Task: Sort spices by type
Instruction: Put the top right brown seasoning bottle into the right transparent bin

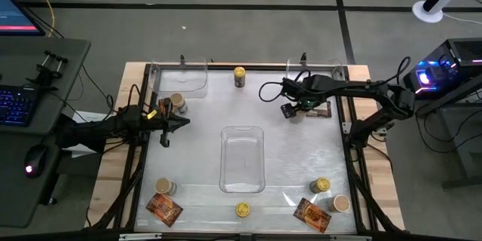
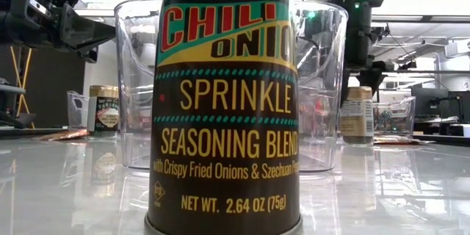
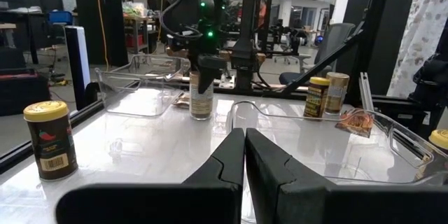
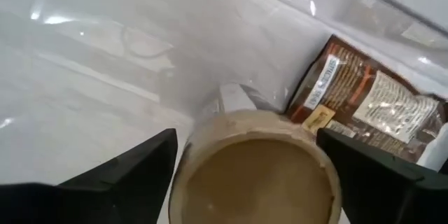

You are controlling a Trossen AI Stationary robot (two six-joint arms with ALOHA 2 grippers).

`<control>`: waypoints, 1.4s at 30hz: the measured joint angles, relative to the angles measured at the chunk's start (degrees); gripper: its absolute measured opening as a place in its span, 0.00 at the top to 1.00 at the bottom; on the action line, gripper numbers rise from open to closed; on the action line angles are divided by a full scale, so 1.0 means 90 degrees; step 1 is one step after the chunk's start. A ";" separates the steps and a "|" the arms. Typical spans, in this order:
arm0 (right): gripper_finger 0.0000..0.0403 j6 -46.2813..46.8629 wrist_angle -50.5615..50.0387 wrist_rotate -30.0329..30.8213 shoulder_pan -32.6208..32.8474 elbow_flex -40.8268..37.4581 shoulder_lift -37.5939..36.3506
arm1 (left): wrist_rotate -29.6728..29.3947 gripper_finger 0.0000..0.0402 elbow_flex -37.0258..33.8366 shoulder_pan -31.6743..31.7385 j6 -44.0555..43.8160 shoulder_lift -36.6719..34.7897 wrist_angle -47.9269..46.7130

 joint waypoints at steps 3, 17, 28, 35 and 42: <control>0.22 -0.0014 0.0003 -0.0072 0.0002 0.0000 0.0000 | 0.0000 0.99 -0.0002 0.0000 0.0001 0.0000 0.0000; 0.34 -0.0407 -0.0663 -0.0702 0.0207 0.1007 -0.0850 | -0.0001 0.99 0.0000 0.0000 0.0002 0.0000 0.0000; 0.34 -0.0742 -0.1954 0.1452 -0.0986 0.2730 -0.1278 | -0.0001 0.99 0.0000 0.0000 -0.0001 0.0000 0.0002; 0.34 -0.1754 -0.1865 0.1558 -0.2889 0.2241 -0.0426 | -0.0001 0.99 -0.0001 0.0000 -0.0001 0.0000 0.0000; 0.34 -0.1941 -0.0806 0.0947 -0.4268 0.1727 0.0113 | 0.0001 0.99 0.0000 0.0001 0.0001 0.0000 0.0001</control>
